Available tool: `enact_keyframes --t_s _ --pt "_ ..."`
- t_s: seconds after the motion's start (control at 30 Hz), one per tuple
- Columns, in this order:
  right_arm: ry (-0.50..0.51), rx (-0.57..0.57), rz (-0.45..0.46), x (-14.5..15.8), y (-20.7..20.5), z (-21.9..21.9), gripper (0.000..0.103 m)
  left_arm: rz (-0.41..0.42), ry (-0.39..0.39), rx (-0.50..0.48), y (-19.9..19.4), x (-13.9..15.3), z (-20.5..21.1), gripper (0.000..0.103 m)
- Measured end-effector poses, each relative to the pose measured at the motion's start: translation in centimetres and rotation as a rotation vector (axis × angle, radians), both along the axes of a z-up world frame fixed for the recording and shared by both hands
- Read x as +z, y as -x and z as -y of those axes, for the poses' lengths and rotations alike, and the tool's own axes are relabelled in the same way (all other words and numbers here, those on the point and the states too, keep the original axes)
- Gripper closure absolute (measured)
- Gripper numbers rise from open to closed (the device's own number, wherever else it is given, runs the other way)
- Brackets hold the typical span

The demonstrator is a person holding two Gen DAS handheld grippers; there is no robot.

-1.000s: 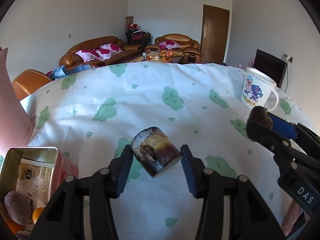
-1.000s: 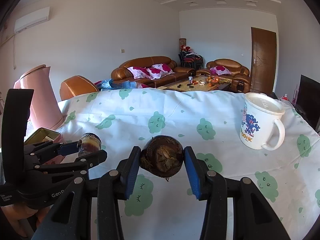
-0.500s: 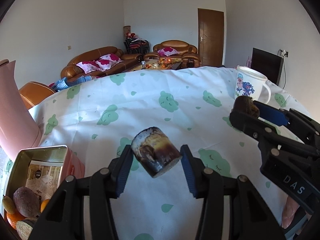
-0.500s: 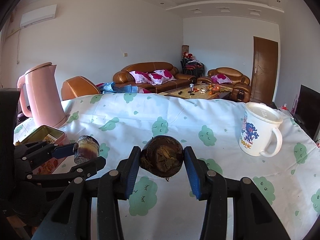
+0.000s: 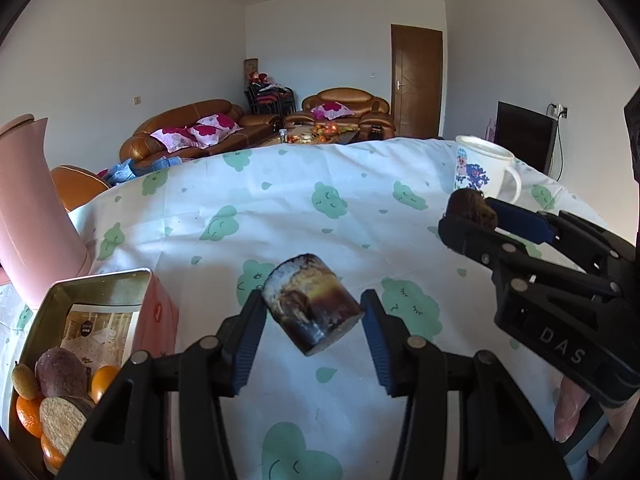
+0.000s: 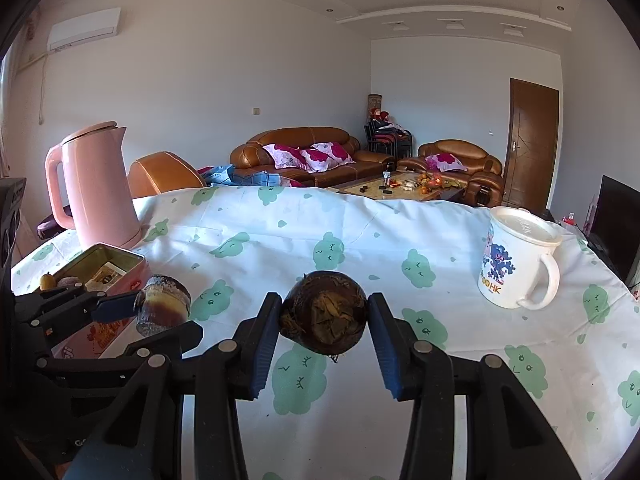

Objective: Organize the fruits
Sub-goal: 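Lift and carry the jar toward the tin with the left gripper while the right gripper carries the brown fruit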

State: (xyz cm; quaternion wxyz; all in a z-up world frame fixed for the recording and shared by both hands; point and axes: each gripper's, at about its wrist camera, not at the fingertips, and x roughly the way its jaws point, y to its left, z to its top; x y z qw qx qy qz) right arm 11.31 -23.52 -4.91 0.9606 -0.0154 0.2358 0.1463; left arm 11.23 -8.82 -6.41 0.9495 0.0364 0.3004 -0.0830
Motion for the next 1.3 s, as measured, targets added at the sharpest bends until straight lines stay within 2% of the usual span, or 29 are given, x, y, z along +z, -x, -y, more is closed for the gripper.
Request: enact_keyframes --t_s 0.47,1.3 --pt "-0.007 0.026 0.034 0.5 2.5 -0.8 0.057 0.038 0.056 0.029 2.0 0.4 -1.7 0.053" --pt "-0.002 0.091 0.052 0.8 5.4 -3.5 0.057 0.108 0.062 0.086 5.1 1.1 -4.7 0.053"
